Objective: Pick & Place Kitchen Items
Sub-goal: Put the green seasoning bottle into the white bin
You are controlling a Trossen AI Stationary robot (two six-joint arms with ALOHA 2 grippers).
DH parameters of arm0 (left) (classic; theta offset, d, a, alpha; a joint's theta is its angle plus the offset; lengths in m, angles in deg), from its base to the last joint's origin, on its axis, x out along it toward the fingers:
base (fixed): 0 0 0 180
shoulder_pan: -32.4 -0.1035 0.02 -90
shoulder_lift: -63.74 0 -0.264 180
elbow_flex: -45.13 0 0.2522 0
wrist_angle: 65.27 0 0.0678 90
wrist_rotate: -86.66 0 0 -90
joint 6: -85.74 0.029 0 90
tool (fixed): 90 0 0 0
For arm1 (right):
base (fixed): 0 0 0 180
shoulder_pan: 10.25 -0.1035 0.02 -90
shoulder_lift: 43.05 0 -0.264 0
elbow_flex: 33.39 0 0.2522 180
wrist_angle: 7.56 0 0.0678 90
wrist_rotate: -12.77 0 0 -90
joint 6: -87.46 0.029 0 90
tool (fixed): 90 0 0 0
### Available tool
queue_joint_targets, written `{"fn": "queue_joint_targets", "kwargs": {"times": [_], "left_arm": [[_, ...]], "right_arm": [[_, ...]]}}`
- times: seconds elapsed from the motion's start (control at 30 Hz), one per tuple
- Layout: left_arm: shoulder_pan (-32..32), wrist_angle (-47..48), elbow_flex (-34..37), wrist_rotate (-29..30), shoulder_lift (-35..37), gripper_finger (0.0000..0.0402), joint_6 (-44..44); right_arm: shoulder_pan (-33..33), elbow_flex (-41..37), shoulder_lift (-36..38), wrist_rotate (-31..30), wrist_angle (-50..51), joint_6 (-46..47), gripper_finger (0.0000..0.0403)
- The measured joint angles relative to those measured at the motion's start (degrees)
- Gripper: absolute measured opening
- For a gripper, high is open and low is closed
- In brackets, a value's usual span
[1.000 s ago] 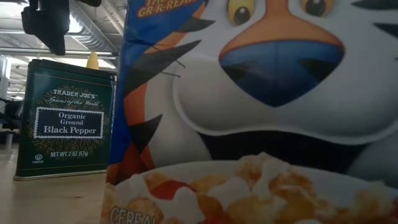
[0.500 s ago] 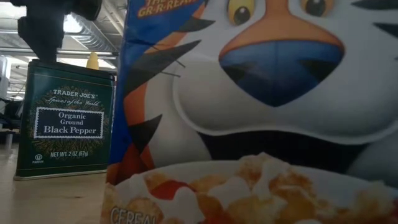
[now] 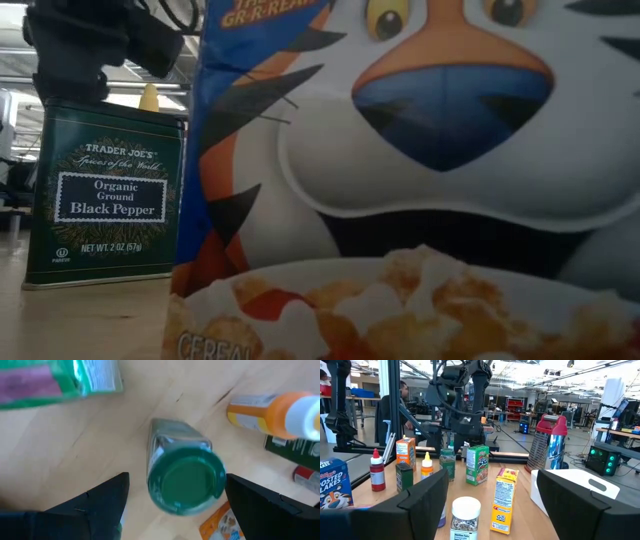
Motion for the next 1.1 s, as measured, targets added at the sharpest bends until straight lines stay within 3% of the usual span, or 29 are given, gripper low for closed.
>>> {"fn": "queue_joint_targets", "kwargs": {"times": [0.5,1.1], "left_arm": [[-0.04,-0.25,0.0,6.06,-0.5,0.0322,1.64],[1.52,-0.85,0.0,4.69,-0.94,0.0322,-1.09]], "right_arm": [[-0.02,0.0,0.0,0.0,0.22,0.0,0.0307],[-0.02,0.0,0.0,0.0,0.44,-0.02,0.0307]]}}
